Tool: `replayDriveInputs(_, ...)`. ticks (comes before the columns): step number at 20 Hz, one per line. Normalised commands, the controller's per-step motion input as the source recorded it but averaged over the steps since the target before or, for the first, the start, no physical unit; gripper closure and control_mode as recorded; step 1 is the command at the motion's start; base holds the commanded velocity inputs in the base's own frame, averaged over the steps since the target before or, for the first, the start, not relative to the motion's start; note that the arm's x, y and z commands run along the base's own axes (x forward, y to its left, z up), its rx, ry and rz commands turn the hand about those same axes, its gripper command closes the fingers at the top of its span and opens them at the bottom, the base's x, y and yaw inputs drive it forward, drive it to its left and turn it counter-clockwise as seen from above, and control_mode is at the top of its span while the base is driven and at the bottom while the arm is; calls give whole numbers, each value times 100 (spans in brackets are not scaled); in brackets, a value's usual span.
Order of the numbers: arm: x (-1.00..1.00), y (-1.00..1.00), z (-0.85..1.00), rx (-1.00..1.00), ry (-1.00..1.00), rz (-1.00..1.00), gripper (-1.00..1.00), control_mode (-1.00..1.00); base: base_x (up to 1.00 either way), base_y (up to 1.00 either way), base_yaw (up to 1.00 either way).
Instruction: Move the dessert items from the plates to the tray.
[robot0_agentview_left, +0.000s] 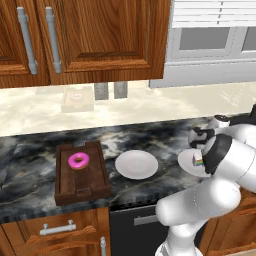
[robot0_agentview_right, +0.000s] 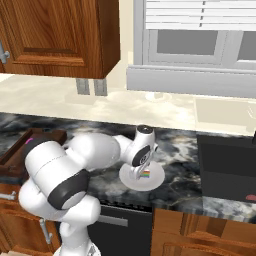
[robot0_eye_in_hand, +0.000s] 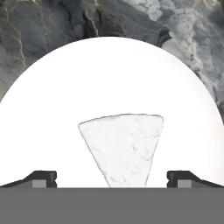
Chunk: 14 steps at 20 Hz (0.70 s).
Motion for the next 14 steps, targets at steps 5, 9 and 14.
replayDriveInputs(5, 0, -1, -51, -1, 0, 0, -100, -100, 0, 0, 0)
replayDriveInputs(9, 3, 0, -39, -1, -1, 0, -100, -100, 0, 0, 0)
replayDriveInputs(14, 24, 0, -4, 0, -1, 0, -100, -100, 0, 0, 0)
